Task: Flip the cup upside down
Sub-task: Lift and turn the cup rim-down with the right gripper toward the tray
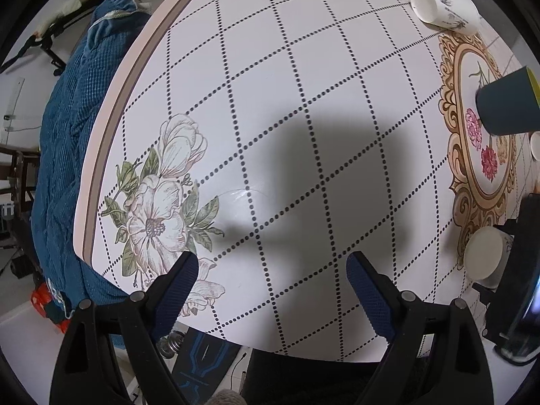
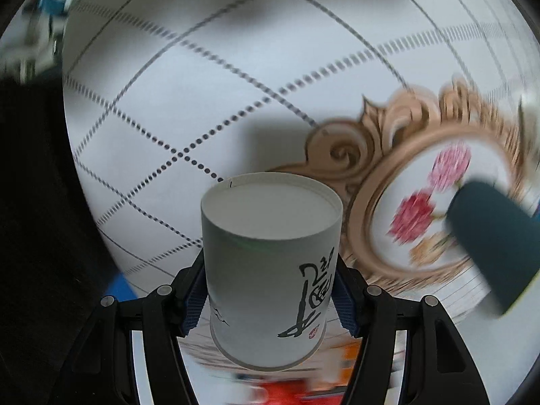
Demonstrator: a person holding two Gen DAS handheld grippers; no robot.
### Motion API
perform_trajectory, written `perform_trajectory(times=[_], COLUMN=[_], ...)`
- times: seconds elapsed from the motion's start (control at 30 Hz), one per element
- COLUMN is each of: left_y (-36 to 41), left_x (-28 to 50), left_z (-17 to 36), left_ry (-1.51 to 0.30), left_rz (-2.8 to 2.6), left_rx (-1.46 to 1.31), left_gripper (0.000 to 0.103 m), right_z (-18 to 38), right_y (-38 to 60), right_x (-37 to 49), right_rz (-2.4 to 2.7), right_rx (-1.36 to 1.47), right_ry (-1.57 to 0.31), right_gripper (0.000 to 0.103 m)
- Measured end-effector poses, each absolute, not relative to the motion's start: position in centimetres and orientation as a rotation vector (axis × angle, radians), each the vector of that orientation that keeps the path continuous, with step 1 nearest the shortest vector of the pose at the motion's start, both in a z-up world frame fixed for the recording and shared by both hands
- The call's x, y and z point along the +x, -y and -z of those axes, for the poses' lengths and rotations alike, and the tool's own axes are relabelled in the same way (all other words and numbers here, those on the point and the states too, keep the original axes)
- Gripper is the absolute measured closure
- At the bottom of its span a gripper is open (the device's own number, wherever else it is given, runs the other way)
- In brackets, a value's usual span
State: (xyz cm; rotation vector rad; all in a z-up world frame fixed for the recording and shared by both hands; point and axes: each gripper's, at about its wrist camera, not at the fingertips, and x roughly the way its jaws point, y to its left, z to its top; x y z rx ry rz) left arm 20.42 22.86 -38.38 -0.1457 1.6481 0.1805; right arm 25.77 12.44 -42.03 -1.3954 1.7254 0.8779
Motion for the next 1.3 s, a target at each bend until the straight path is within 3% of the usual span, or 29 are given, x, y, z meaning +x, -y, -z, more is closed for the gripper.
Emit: perform_trajectory(times=[0.4,0.7,0.93,0.97,1.03,1.3], left_y=[-18.3,-15.5,-13.3,-13.0,-12.6,-10.2], left_x=[21.3,20.9,20.5,20.4,20.1,19.7], left_z=[37.4,36.8,36.0,36.0,35.9,35.8], left_ry=[-1.640,-1.637,-1.638,-1.638,-1.639,-1.645], left_rz=[-0.141,-0.125,-0.115,-0.114,-0.112,-0.091], left_rx=[-0.091,-0.068,-0.049,-0.046,-0.040,-0.017], left_gripper=[0.013,0.013,0.013,0.013,0.013,0.013], right_z=[42.1,41.4,41.8,41.7,40.9,38.2], right_y=[-4.6,4.2,6.8,7.2,7.7,10.5], right_x=[34.5,37.2,37.3,37.4,38.0,38.6], right_rz=[-0.535,-0.379,-0.334,-0.330,-0.326,-0.331], right_rx=[-0.797,-0.451,-0.419,-0.409,-0.401,-0.425], right_ry=[-2.040,-2.150,-2.150,-2.155,-2.149,-2.079], right_gripper=[0.037,0.037,0.035,0.033,0.014,0.014])
